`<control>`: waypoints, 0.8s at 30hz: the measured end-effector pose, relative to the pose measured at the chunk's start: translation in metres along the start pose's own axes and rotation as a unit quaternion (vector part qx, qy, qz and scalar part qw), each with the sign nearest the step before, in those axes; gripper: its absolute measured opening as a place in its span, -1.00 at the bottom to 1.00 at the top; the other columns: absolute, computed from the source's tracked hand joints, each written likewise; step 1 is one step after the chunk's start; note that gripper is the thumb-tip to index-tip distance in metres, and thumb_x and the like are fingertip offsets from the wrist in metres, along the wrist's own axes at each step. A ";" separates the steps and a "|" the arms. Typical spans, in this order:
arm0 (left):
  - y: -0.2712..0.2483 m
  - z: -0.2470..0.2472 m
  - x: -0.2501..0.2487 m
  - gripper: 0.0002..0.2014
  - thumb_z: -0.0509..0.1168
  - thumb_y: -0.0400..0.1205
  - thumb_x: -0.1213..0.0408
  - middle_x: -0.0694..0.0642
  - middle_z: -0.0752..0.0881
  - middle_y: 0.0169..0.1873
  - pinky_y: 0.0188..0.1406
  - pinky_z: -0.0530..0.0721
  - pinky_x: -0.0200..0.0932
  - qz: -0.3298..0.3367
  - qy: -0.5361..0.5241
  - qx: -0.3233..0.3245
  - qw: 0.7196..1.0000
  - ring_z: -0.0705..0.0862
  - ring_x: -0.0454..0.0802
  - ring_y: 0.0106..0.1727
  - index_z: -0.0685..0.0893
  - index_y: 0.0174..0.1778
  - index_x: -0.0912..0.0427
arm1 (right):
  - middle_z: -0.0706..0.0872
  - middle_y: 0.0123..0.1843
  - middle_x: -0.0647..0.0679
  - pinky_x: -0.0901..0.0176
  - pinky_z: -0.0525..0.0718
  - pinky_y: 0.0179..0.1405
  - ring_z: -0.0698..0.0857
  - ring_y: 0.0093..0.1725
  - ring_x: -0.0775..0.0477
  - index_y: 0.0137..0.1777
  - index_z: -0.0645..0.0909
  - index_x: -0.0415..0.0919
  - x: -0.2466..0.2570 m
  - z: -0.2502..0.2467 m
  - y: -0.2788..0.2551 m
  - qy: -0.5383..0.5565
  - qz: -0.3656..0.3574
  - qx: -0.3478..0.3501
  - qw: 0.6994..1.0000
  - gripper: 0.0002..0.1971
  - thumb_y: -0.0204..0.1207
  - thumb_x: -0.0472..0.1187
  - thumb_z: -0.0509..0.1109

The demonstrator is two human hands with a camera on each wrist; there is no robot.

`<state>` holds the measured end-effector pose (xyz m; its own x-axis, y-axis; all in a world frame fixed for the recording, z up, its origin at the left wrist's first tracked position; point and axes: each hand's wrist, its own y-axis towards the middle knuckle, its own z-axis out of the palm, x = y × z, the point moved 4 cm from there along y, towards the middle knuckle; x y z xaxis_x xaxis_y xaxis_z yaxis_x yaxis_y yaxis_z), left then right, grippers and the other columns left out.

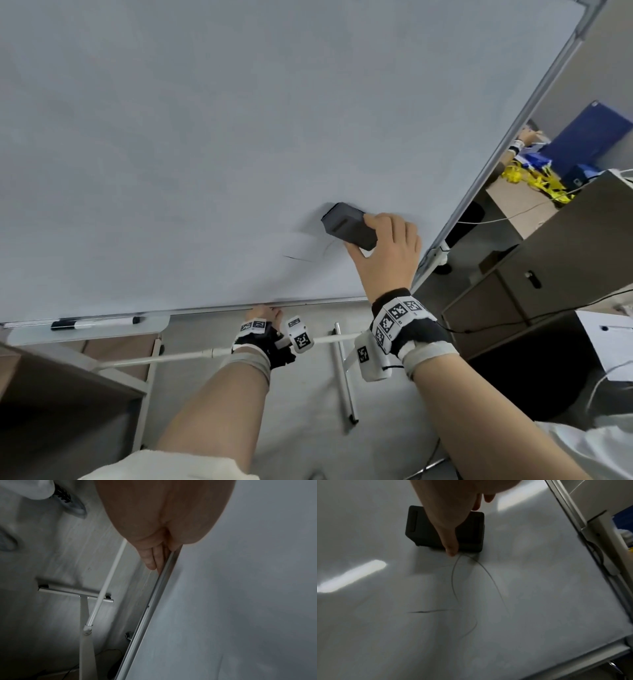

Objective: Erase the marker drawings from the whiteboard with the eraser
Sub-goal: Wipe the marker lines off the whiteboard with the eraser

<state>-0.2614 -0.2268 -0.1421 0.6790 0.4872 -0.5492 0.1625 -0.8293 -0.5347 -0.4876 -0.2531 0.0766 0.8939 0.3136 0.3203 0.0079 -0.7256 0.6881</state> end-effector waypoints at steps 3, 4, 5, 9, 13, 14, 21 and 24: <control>0.012 0.006 0.010 -0.55 -0.10 0.84 0.29 0.20 0.43 0.60 0.05 0.76 -0.35 -0.071 -0.096 0.003 0.993 0.71 -0.15 0.08 0.26 0.64 0.36 | 0.68 0.06 -0.06 -0.06 0.42 0.03 0.54 0.10 -0.25 0.11 0.64 -0.06 -0.001 0.017 -0.013 -0.042 0.009 0.089 0.995 -0.51 0.22 -0.02 0.71; 0.008 -0.003 0.009 -0.55 -0.08 0.85 0.23 0.15 0.43 0.60 0.26 0.71 -0.26 -0.043 -0.001 -0.008 0.999 0.68 -0.07 0.28 0.30 0.65 0.28 | 0.68 0.06 -0.06 -0.06 0.41 0.03 0.55 0.11 -0.26 0.10 0.64 -0.05 -0.001 0.022 -0.019 -0.051 0.003 0.122 0.991 -0.50 0.19 -0.03 0.73; -0.001 -0.011 0.002 -0.55 -0.04 0.84 0.14 0.11 0.45 0.60 0.42 0.61 -0.20 -0.012 0.062 0.005 0.998 0.60 0.02 0.44 0.36 0.65 0.18 | 0.69 0.07 -0.05 -0.08 0.42 0.03 0.56 0.11 -0.26 0.10 0.64 -0.05 0.000 0.025 -0.022 -0.055 -0.002 0.145 0.988 -0.49 0.17 -0.04 0.74; -0.035 -0.024 -0.017 -0.64 0.27 0.69 0.10 0.11 0.71 0.31 0.11 0.61 -0.25 -0.002 0.145 0.023 0.989 0.70 0.11 0.30 0.65 0.37 0.13 | 0.67 0.07 -0.07 -0.08 0.49 0.04 0.58 0.08 -0.26 0.15 0.65 -0.08 0.000 0.004 -0.008 -0.011 0.017 0.068 0.997 -0.53 0.25 -0.07 0.68; -0.045 -0.022 -0.023 -0.66 0.30 0.66 0.10 0.10 0.75 0.25 0.00 0.56 -0.30 0.025 0.184 0.031 0.982 0.74 0.11 0.23 0.69 0.30 0.14 | 0.64 0.06 -0.14 -0.08 0.56 0.03 0.59 0.06 -0.27 0.12 0.64 -0.17 -0.001 -0.006 -0.001 0.033 0.053 0.019 0.998 -0.54 0.25 -0.15 0.70; -0.041 -0.022 -0.022 -0.66 0.28 0.69 0.11 0.10 0.75 0.26 0.05 0.59 -0.29 0.029 0.178 0.024 0.983 0.73 0.12 0.24 0.68 0.33 0.14 | 0.63 0.05 -0.16 -0.10 0.59 0.00 0.60 0.05 -0.29 0.10 0.63 -0.18 0.000 -0.001 -0.006 0.028 0.061 0.050 0.996 -0.53 0.24 -0.15 0.72; -0.039 -0.029 -0.022 -0.58 0.16 0.77 0.06 0.12 0.65 0.41 0.24 0.59 -0.20 0.034 0.221 0.019 0.974 0.64 0.13 0.39 0.53 0.54 0.06 | 0.54 0.16 -0.05 0.06 0.50 -0.22 0.64 0.07 -0.20 0.15 0.50 -0.12 -0.021 0.018 -0.032 0.023 0.196 0.182 0.963 -0.49 0.36 0.05 0.65; -0.045 -0.023 -0.020 -0.66 0.27 0.69 0.10 0.12 0.76 0.23 -0.02 0.57 -0.23 0.043 0.265 0.025 0.963 0.73 0.14 0.23 0.66 0.35 0.13 | 0.53 0.15 -0.03 0.05 0.53 -0.19 0.67 0.00 -0.22 0.14 0.44 -0.15 -0.037 0.008 -0.034 0.037 0.282 0.135 0.949 -0.44 0.37 0.11 0.65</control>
<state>-0.2658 -0.2052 -0.0926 0.9604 0.1985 -0.1956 0.0639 -0.8400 -0.5387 -0.5168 -0.2454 0.0363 0.7567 -0.1360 0.6395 -0.3386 -0.9183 0.2054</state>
